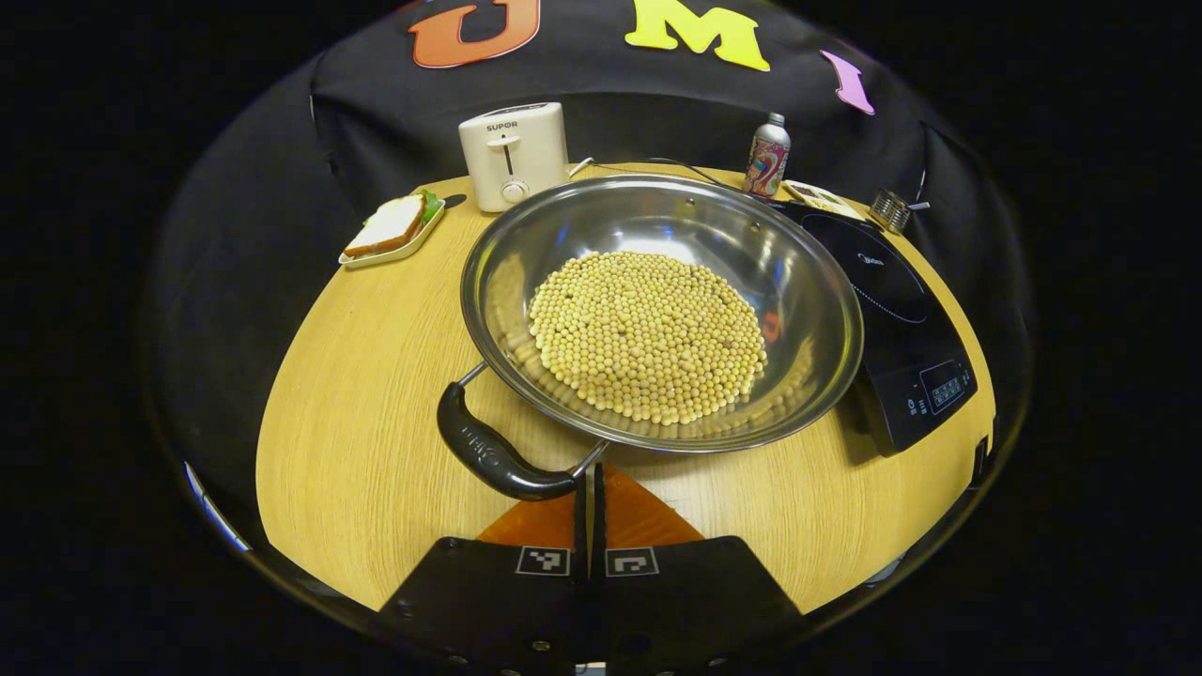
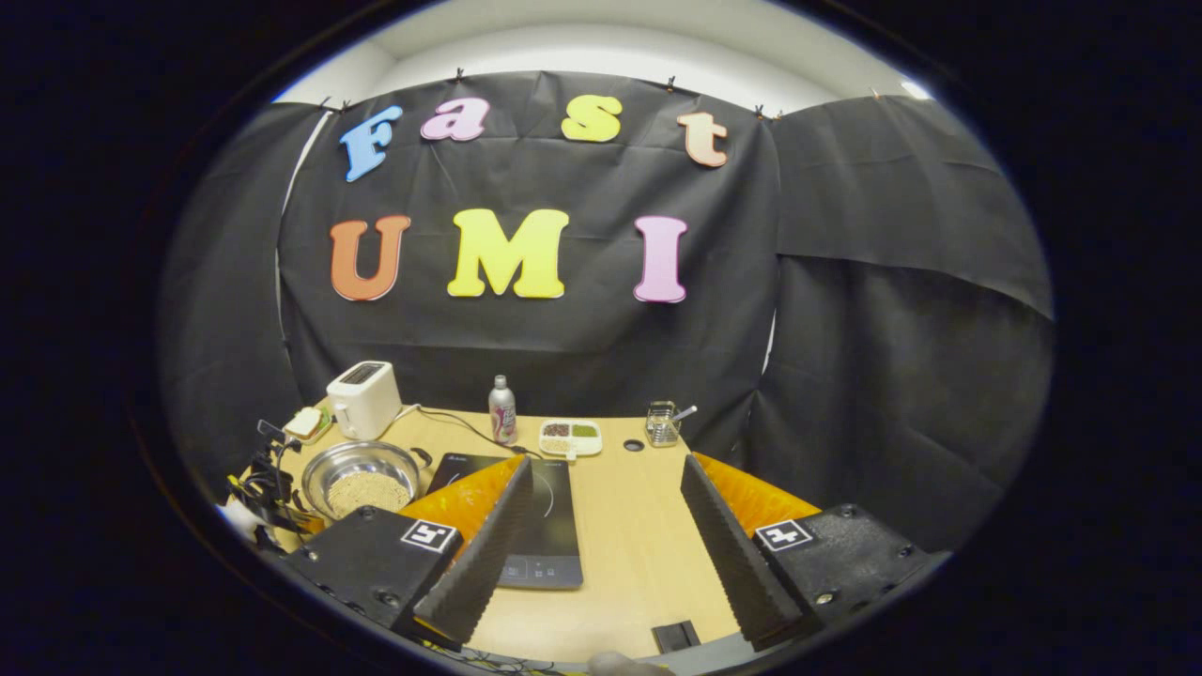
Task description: First push the handle of the pot to place it horizontally, then grasp the pot with both hands and set it on the induction cooktop.
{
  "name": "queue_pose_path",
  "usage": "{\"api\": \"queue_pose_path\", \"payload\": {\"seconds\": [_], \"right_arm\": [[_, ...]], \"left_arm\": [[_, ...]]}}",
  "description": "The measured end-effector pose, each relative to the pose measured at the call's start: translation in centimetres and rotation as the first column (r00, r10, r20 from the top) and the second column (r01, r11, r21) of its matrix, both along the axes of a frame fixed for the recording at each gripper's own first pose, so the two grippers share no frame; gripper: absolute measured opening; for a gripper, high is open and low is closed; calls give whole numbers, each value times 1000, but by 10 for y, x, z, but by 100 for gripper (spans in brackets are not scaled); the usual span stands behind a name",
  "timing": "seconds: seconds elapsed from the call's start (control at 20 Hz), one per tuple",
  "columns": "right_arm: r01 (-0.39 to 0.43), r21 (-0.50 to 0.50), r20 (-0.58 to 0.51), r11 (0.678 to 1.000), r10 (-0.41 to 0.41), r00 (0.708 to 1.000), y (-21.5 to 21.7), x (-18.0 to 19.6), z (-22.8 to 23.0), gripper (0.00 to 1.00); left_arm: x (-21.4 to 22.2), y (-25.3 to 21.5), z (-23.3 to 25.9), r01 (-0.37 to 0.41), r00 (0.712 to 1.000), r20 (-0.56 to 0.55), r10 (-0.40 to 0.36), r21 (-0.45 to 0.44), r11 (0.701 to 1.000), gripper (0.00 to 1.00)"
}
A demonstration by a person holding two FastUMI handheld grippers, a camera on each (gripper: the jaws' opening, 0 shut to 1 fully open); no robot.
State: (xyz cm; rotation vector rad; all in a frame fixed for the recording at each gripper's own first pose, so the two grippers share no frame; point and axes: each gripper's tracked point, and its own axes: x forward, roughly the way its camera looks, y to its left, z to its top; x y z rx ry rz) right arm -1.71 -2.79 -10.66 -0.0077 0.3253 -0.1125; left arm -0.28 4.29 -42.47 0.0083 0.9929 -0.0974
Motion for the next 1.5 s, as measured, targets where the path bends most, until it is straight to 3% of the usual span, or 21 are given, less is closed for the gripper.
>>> {"api": "queue_pose_path", "payload": {"seconds": [0.2,0.25,0.35,0.4,0.45,0.6,0.65,0.7,0.75,0.8,0.85,0.9,0.95,1.0,1.05,1.1,1.15,1.2,1.25,1.35,1.5], "right_arm": [[-10,0,-1,1000,10,1000,6,4,-1,97],[-12,-1,-1,1000,12,1000,7,5,0,97],[-12,-3,0,1000,12,1000,7,6,0,100],[-13,0,-2,1000,13,1000,8,7,0,97],[-13,2,-4,1000,13,1000,9,7,-2,97],[-12,5,-13,1000,12,1000,10,7,-5,97],[-12,6,-14,1000,12,1000,10,7,-6,97],[-14,6,-16,1000,15,1000,11,8,-6,97],[-17,5,-15,1000,17,1000,12,7,-6,97],[-16,2,-15,1000,16,1000,12,8,-6,97],[-17,2,-13,1000,17,1000,12,8,-6,100],[-15,3,-14,1000,15,1000,12,8,-6,97],[-17,5,-15,1000,17,1000,12,8,-6,97],[-16,4,-15,1000,16,1000,12,8,-6,97],[-17,4,-13,1000,17,1000,13,8,-6,97],[-17,2,-14,1000,17,1000,13,9,-7,97],[-21,1,-17,1000,21,1000,14,9,-8,97],[-23,1,-17,1000,23,1000,14,10,-8,97],[-25,-1,-19,1000,25,1000,15,11,-9,97],[-28,-6,-20,1000,27,999,15,12,-9,97],[-27,-7,-19,1000,27,999,14,14,-8,97]], "left_arm": [[1,8,-1,-24,1000,-17,24,-11,1000,10],[1,9,-2,-17,1000,-20,16,-8,1000,0],[0,5,0,-1,1000,-23,1,-7,1000,0],[-1,0,1,11,1000,-24,-11,-9,1000,10],[-3,-5,2,23,999,-32,-23,-16,1000,0],[-3,-18,4,66,997,-27,-67,-23,998,0],[-2,-19,4,75,997,-28,-76,-15,997,10],[-2,-20,5,79,996,-29,-79,-15,997,10],[-2,-20,4,79,996,-35,-79,-13,997,0],[-2,-19,5,87,996,-36,-87,-6,996,0],[-1,-19,5,92,995,-36,-92,-2,996,11],[-1,-18,5,92,995,-39,-92,0,996,0],[0,-16,4,85,996,-41,-85,-3,996,0],[2,-12,5,72,997,-41,-72,-5,997,10],[6,-9,5,63,997,-39,-63,-7,998,10],[10,-4,5,54,998,-39,-54,-7,999,0],[13,0,4,47,998,-40,-47,-3,999,0],[13,4,4,36,998,-43,-37,-1,999,10],[13,6,5,32,998,-45,-32,0,1000,0],[16,13,5,21,999,-44,-20,11,1000,10],[22,23,4,-9,999,-45,9,8,1000,10]]}}
